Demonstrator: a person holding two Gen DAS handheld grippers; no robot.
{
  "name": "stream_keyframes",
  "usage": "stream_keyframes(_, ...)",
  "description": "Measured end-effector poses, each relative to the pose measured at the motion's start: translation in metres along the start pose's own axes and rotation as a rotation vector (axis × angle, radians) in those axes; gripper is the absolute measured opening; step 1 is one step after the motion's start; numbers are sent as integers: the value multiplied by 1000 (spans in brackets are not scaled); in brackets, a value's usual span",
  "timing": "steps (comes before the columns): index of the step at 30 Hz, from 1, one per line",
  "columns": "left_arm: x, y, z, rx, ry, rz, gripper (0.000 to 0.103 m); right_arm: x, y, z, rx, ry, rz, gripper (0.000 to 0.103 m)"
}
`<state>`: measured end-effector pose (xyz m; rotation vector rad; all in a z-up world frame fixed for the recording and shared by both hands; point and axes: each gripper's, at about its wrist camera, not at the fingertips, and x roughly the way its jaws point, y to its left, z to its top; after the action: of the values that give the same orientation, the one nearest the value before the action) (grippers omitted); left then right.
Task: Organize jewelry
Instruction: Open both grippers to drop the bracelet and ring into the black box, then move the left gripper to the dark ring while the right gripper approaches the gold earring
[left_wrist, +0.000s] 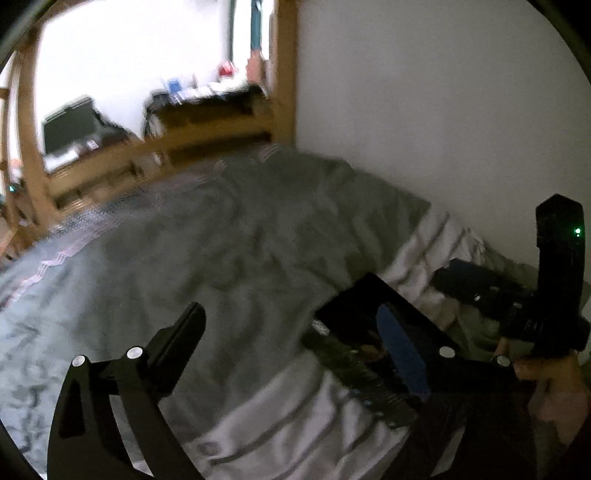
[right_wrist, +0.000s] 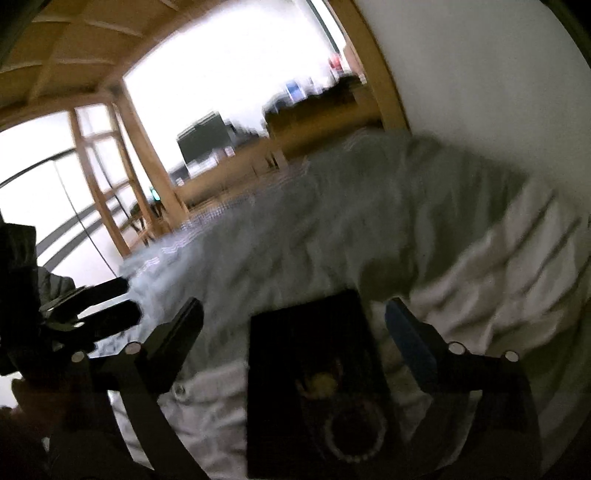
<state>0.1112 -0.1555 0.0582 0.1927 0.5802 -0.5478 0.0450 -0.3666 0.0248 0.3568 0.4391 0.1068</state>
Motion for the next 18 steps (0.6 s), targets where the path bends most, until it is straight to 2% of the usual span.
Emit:
stream_keyframes(2,-30,12,-1,1,-65,46,97,-9,14,1,-57,-70,0,99)
stream_keyframes(5,-72,29,-3,3,-148,41,97,-16,40,-1,-143,-128,-1,99)
stream_keyframes(6,-80,31,-4,6,-162,38,97,-18,49,-2,-162,-140,16,99)
stream_keyframes(8,-97,39,-11,6,-204,78,97,-20,69,-8,-185,-163,77,99)
stream_keyframes(9,-98,42,-16,-13,-202,117,97,-21,75,-10,-191,-165,99,99)
stream_keyframes(10,-92,47,-20,-42,-161,172,97,-18,85,-15,-204,-162,127,99)
stream_keyframes(11,-84,53,-26,-55,-129,184,97,-15,93,-21,-221,-152,136,99)
stream_keyframes(12,-77,57,-32,-51,-116,180,97,-10,103,-27,-249,-129,130,99)
stream_keyframes(14,-65,63,-42,-34,-87,201,97,9,124,-43,-326,-21,126,99)
stream_keyframes(16,-48,71,-52,-14,-44,227,97,26,143,-63,-413,118,183,99)
stream_keyframes(18,-33,83,-58,-18,7,231,97,38,162,-83,-504,219,249,99)
